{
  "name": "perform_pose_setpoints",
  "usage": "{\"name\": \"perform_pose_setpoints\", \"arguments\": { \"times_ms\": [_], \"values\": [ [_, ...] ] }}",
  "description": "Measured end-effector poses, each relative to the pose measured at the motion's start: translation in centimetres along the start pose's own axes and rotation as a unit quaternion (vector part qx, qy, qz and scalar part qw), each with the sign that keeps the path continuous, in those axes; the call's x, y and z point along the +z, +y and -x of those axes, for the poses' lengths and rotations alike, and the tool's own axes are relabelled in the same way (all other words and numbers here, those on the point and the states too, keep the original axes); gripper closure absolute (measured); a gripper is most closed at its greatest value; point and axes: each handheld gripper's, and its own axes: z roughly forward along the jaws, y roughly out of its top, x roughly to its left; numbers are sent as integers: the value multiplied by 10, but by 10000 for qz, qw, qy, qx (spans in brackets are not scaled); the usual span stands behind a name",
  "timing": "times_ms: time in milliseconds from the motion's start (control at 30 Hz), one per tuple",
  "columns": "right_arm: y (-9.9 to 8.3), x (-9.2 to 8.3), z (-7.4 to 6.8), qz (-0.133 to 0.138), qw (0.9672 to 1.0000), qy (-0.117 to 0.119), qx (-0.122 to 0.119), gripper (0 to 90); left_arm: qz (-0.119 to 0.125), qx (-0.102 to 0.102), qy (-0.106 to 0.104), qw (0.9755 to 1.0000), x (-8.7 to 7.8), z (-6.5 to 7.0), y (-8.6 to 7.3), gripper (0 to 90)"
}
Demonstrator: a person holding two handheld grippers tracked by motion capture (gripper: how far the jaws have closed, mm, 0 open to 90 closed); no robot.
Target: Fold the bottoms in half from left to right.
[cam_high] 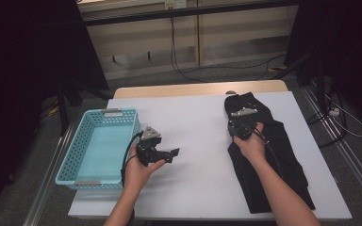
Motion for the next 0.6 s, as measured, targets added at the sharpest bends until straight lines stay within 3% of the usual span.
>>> {"name": "perform_pose_setpoints", "arguments": {
  "times_ms": [100, 367, 433, 600],
  "values": [
    [0, 2, 1, 20, 10000, 11, 8, 865, 14, 17, -4, 10000, -1, 0, 0, 125],
    [2, 4, 5, 122, 9992, 262, 266, 883, 6, -15, 6, 10000, -1, -2, -1, 125],
    [2, 3, 0, 164, 9983, 475, 286, 883, 12, -26, 0, 10000, -1, -1, -1, 125],
    [6, -1, -28, 247, 9955, 905, -90, 883, -32, -34, 9, 10000, 1, -1, -1, 122]
  ]
}}
